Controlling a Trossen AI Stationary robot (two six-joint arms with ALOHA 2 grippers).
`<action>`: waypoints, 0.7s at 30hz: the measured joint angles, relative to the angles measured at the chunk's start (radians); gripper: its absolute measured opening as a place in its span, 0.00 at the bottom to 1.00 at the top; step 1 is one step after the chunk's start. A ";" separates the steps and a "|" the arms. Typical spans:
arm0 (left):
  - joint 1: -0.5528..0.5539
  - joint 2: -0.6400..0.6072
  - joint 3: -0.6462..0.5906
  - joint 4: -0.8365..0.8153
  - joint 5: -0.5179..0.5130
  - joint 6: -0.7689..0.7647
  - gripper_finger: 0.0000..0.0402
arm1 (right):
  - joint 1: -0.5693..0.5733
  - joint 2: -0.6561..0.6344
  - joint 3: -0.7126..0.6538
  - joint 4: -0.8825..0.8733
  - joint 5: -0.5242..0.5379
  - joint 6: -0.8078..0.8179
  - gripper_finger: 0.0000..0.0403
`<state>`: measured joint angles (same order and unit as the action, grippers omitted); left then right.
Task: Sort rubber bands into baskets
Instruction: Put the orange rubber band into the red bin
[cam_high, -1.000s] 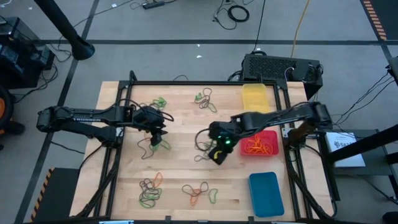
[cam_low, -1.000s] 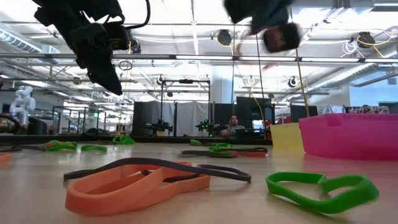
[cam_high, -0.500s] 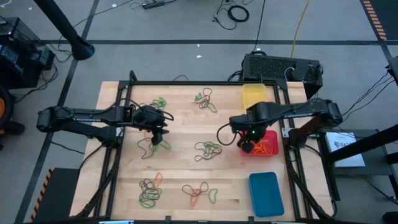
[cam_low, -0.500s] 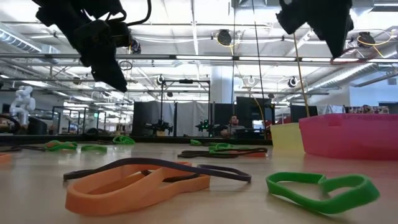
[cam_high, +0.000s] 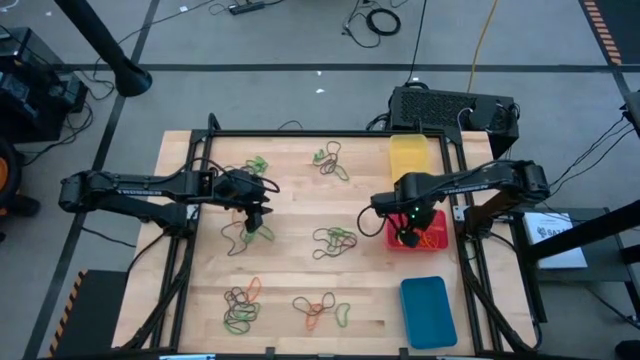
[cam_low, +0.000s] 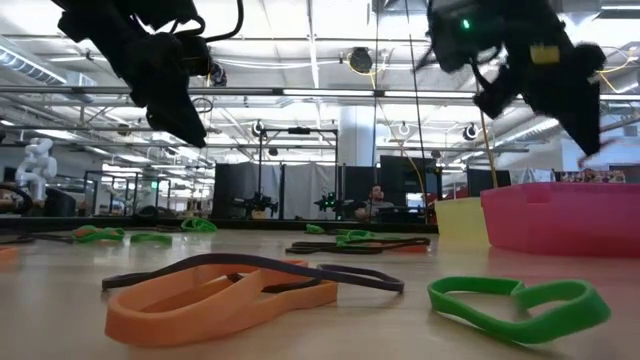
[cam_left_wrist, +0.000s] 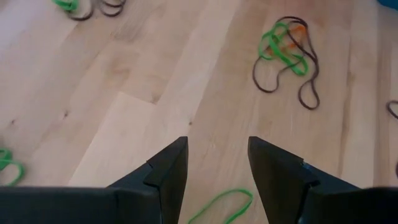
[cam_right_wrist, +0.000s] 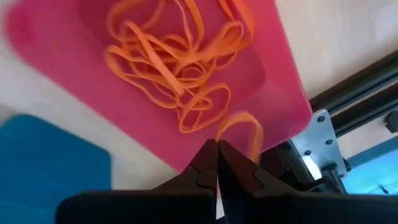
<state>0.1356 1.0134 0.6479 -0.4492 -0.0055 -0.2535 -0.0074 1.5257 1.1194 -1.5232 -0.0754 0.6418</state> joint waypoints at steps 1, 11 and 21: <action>0.000 0.000 0.000 0.000 -0.013 -0.005 0.44 | 0.000 0.000 -0.022 0.009 0.000 0.000 0.00; 0.000 0.000 0.000 0.049 -0.057 -0.061 0.44 | 0.000 0.000 -0.151 0.231 0.000 -0.036 0.02; 0.000 0.000 0.000 0.076 -0.060 -0.089 0.44 | -0.007 0.000 -0.151 0.200 -0.084 -0.056 0.22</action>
<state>0.1360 1.0134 0.6479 -0.3737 -0.0653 -0.3423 -0.0142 1.5257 0.9689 -1.3235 -0.1597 0.5856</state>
